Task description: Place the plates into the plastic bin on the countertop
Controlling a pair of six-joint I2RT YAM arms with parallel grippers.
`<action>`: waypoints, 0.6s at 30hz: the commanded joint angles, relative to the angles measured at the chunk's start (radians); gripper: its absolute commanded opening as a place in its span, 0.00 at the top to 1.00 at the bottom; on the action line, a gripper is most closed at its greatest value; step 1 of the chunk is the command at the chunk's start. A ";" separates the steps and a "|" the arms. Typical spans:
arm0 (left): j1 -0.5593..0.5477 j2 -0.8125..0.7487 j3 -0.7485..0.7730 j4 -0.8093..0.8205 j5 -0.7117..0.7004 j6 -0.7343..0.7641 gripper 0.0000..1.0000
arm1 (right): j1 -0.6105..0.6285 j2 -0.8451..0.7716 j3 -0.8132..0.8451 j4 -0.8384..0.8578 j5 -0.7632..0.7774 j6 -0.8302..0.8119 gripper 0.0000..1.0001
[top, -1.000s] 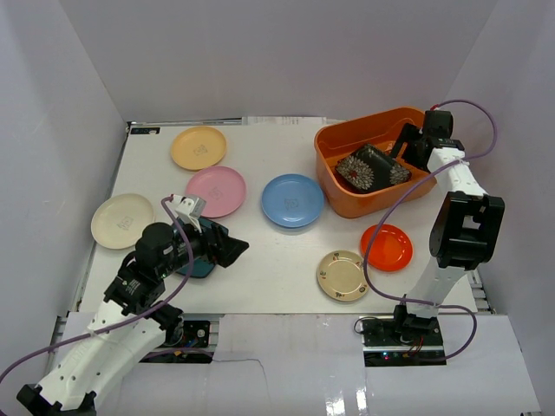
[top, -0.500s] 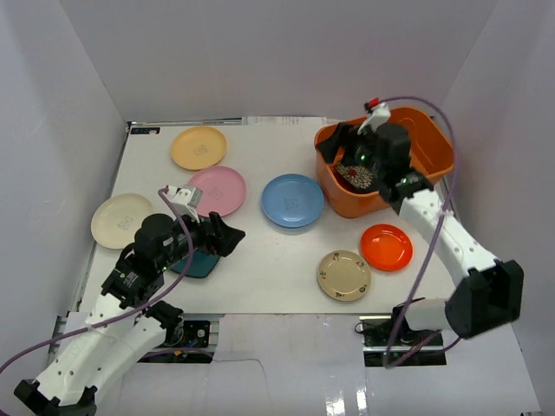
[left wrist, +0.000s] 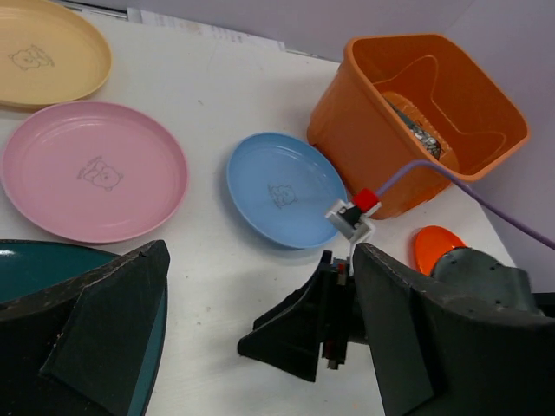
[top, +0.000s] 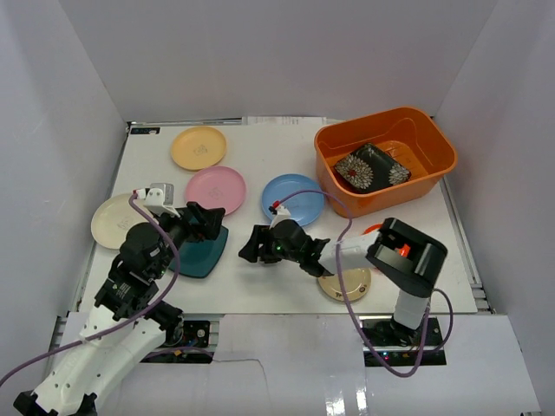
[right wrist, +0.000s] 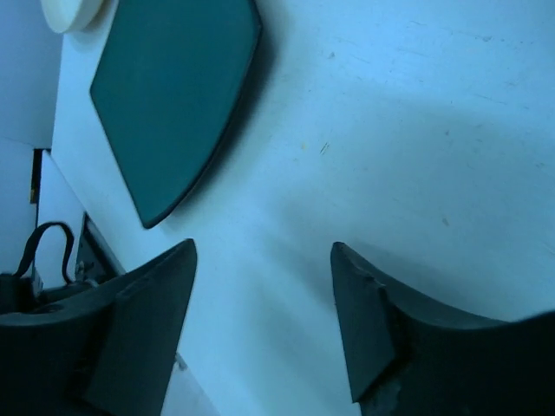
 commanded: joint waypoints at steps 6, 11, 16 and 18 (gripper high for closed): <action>0.016 0.018 -0.003 0.001 -0.006 0.014 0.02 | 0.036 0.274 0.226 0.225 0.074 0.210 0.26; 0.018 0.041 -0.006 0.002 0.049 0.004 0.02 | 0.041 0.409 0.308 0.252 0.155 0.254 0.28; 0.018 0.055 -0.006 0.004 0.063 0.007 0.02 | 0.045 0.489 0.362 0.228 0.178 0.295 0.38; 0.019 0.058 -0.008 0.007 0.071 0.008 0.02 | 0.045 0.504 0.381 0.235 0.168 0.295 0.43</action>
